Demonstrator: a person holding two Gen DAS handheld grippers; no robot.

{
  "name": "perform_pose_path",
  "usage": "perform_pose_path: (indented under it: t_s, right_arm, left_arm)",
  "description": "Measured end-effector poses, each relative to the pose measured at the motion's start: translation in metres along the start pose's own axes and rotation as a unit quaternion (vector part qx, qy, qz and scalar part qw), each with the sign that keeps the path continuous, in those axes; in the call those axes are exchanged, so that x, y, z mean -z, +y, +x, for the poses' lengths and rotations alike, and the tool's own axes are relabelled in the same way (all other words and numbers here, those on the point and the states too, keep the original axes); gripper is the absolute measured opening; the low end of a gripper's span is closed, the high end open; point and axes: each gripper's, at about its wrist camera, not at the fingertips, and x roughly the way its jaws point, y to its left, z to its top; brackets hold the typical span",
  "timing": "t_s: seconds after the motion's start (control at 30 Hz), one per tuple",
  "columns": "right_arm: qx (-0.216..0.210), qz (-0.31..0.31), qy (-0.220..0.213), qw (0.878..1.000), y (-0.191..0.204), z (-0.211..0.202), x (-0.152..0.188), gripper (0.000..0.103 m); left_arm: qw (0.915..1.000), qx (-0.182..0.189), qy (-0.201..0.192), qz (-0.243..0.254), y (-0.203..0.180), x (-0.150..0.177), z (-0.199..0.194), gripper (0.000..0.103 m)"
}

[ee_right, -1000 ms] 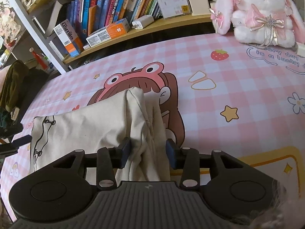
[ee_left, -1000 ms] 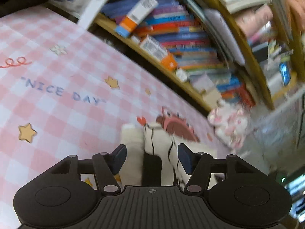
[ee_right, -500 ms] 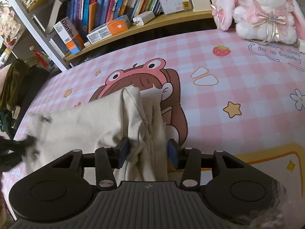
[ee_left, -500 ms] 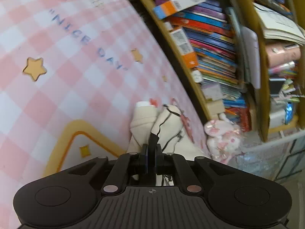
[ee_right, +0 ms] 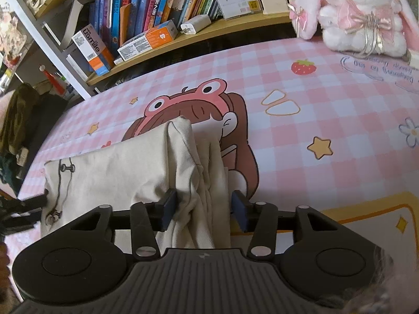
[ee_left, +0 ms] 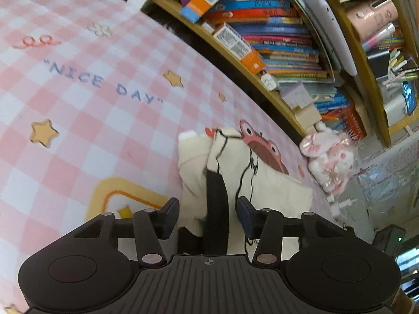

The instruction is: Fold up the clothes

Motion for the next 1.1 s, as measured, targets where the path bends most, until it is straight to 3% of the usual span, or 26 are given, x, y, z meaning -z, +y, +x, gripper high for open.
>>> perform_pose_path:
  t_s: [0.13,0.33,0.4,0.43,0.5,0.57,0.6,0.67,0.87,0.93,1.0,1.1]
  right_arm:
    - [-0.013,-0.003,0.006,1.000,0.010,-0.008,0.002,0.020]
    - [-0.044,0.027,0.018,0.998,0.016,-0.024,0.019,0.015]
    - [-0.038,0.053,0.008,0.998,0.011,-0.027,0.027,0.017]
    - [-0.036,0.067,0.003,0.997,0.009,-0.029,0.029,0.027]
    - [-0.039,0.083,0.000,0.996,0.006,-0.033,0.031,0.040]
    - [-0.049,0.096,0.000,0.994,0.005,-0.036,0.033,0.047]
    - [-0.054,0.099,0.002,0.994,0.006,-0.036,0.034,0.054]
    - [-0.054,0.100,0.007,0.993,0.008,-0.035,0.034,0.061]
    - [-0.035,0.095,0.025,0.995,0.015,-0.023,0.039,0.056]
    - [-0.034,0.097,0.025,0.994,0.016,-0.021,0.040,0.044]
    - [-0.033,0.099,0.026,0.994,0.017,-0.019,0.041,0.035]
    - [-0.030,0.078,0.018,0.996,0.025,-0.022,0.040,0.024]
  left_arm:
    - [0.9989,-0.015,-0.029,0.034,-0.010,-0.002,-0.010,0.008]
    - [0.9987,-0.019,-0.031,0.036,-0.002,-0.008,-0.020,0.010]
    - [0.9985,-0.024,-0.027,0.042,-0.002,-0.008,-0.023,0.021]
    - [0.9984,-0.027,-0.027,0.043,-0.001,-0.008,-0.024,0.025]
    - [0.9981,-0.033,-0.027,0.044,0.000,-0.008,-0.026,0.049]
    - [0.9979,-0.039,-0.027,0.045,0.002,-0.008,-0.028,0.065]
    - [0.9979,-0.041,-0.024,0.045,0.003,-0.008,-0.026,0.065]
    - [0.9979,-0.044,-0.016,0.045,0.003,-0.006,-0.020,0.065]
    - [0.9985,-0.032,-0.012,0.043,0.002,0.002,-0.006,0.062]
    - [0.9988,-0.028,-0.008,0.040,0.001,0.004,-0.004,0.052]
    - [0.9988,-0.029,-0.005,0.038,0.001,0.006,-0.003,0.029]
    - [0.9986,-0.018,-0.015,0.047,-0.007,0.007,-0.013,0.019]
